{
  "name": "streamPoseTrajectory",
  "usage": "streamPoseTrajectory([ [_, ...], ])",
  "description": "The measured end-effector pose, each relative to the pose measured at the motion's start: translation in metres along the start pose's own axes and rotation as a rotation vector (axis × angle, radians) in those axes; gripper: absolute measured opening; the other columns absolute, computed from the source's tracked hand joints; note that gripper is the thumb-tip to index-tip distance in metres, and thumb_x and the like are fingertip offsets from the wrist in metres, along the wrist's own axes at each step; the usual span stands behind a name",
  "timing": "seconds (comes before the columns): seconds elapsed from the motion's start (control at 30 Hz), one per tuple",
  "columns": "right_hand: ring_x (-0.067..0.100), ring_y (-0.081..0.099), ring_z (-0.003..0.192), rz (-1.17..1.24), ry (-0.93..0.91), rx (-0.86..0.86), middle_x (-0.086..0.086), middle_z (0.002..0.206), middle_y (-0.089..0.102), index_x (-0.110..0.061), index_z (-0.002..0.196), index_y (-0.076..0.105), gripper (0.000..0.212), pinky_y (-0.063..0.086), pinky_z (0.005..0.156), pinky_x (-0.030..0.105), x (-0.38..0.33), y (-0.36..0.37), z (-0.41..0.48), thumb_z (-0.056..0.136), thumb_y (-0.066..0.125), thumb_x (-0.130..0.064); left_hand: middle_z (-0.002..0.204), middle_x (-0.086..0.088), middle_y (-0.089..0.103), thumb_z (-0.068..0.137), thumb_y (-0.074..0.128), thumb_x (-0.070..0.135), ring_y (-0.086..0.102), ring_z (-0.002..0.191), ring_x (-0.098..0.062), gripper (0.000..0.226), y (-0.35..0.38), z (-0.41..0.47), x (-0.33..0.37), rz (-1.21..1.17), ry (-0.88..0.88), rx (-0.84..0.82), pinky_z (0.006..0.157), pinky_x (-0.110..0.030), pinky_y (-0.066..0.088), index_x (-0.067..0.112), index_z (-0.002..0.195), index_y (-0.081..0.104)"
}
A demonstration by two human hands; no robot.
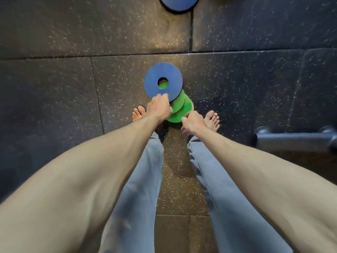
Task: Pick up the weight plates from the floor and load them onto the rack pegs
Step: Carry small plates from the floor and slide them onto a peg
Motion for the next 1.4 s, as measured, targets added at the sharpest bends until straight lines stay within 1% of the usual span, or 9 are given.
streamPoseTrajectory([
  [0.13,0.036,0.064,0.105,0.022,-0.005,0.033,0.019,0.117,0.066,-0.004,0.118,0.060,0.032,0.052,0.092,0.037,-0.002,0.019,0.033,0.096,0.047,-0.022,0.130,-0.017,0.046,0.090,0.058,0.021,0.043,0.123,-0.036,0.043,0.021,0.059,-0.009,0.193,0.129,0.064,0.098,-0.048,0.038,0.007,0.129,0.046],
  [0.4,0.036,0.056,0.116,-0.196,-0.229,0.156,0.016,0.125,0.057,-0.009,0.127,0.049,0.034,0.046,0.090,0.043,-0.015,0.062,0.072,0.096,0.051,-0.020,0.133,-0.018,0.041,0.072,0.071,0.061,0.038,0.124,-0.034,0.091,0.067,0.128,-0.024,0.544,0.272,0.149,0.098,-0.047,0.036,0.006,0.134,0.035],
  [0.5,0.036,0.053,0.112,-0.306,-0.343,0.225,0.015,0.120,0.052,-0.009,0.127,0.045,0.037,0.045,0.087,0.045,-0.019,0.075,0.079,0.091,0.054,-0.015,0.130,-0.019,0.046,0.070,0.073,0.061,0.041,0.123,-0.035,0.099,0.077,0.142,-0.030,0.614,0.306,0.214,0.101,-0.049,0.035,0.003,0.139,0.030],
  [0.63,0.033,0.053,0.103,-0.465,-0.457,0.332,0.011,0.111,0.049,-0.012,0.124,0.046,0.045,0.049,0.082,0.045,-0.025,0.079,0.091,0.083,0.063,-0.012,0.118,-0.014,0.053,0.071,0.074,0.055,0.051,0.107,-0.032,0.093,0.079,0.157,-0.030,0.623,0.455,0.308,0.097,-0.044,0.037,0.002,0.136,0.035],
  [0.73,0.029,0.052,0.097,-0.599,-0.493,0.425,0.009,0.106,0.049,-0.015,0.115,0.050,0.044,0.045,0.075,0.041,-0.031,0.076,0.098,0.075,0.070,-0.013,0.108,-0.012,0.054,0.073,0.073,0.052,0.054,0.093,-0.028,0.083,0.080,0.156,-0.035,0.545,0.548,0.318,0.086,-0.040,0.042,0.004,0.131,0.040],
  [0.9,0.032,0.050,0.092,-0.843,-0.562,0.476,0.014,0.106,0.051,-0.013,0.097,0.054,0.042,0.038,0.071,0.042,-0.043,0.079,0.099,0.062,0.077,-0.019,0.103,-0.012,0.050,0.073,0.075,0.038,0.049,0.086,-0.028,0.061,0.065,0.149,-0.050,0.307,0.678,0.291,0.080,-0.040,0.045,0.005,0.115,0.045],
  [1.03,0.033,0.045,0.103,-0.971,-0.585,0.495,0.016,0.113,0.051,-0.009,0.099,0.060,0.046,0.036,0.080,0.045,-0.048,0.087,0.098,0.059,0.078,-0.023,0.100,-0.013,0.048,0.076,0.062,0.045,0.046,0.087,-0.030,0.056,0.042,0.141,-0.054,0.159,0.730,0.262,0.078,-0.042,0.043,0.004,0.110,0.045],
  [1.17,0.036,0.044,0.111,-1.022,-0.539,0.481,0.019,0.120,0.051,0.001,0.123,0.053,0.072,0.038,0.086,0.046,-0.058,0.089,0.104,0.058,0.074,-0.019,0.098,-0.012,0.049,0.084,0.050,0.052,0.046,0.084,-0.028,0.053,0.024,0.136,-0.056,0.065,0.703,0.300,0.079,-0.042,0.043,0.005,0.109,0.043],
  [1.4,0.040,0.051,0.118,-1.059,-0.543,0.382,0.023,0.115,0.059,0.002,0.112,0.057,0.044,0.038,0.104,0.054,-0.066,0.094,0.096,0.070,0.065,-0.010,0.107,-0.019,0.059,0.101,0.034,0.033,0.052,0.088,-0.033,0.037,-0.015,0.129,-0.060,-0.261,0.486,0.284,0.086,-0.044,0.043,0.021,0.135,0.039],
])
Point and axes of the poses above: each hand's wrist, its own z-axis towards the middle knuckle, its own y-axis out of the palm, x = y × z, the point moved 6 cm from there along z, towards the middle knuckle
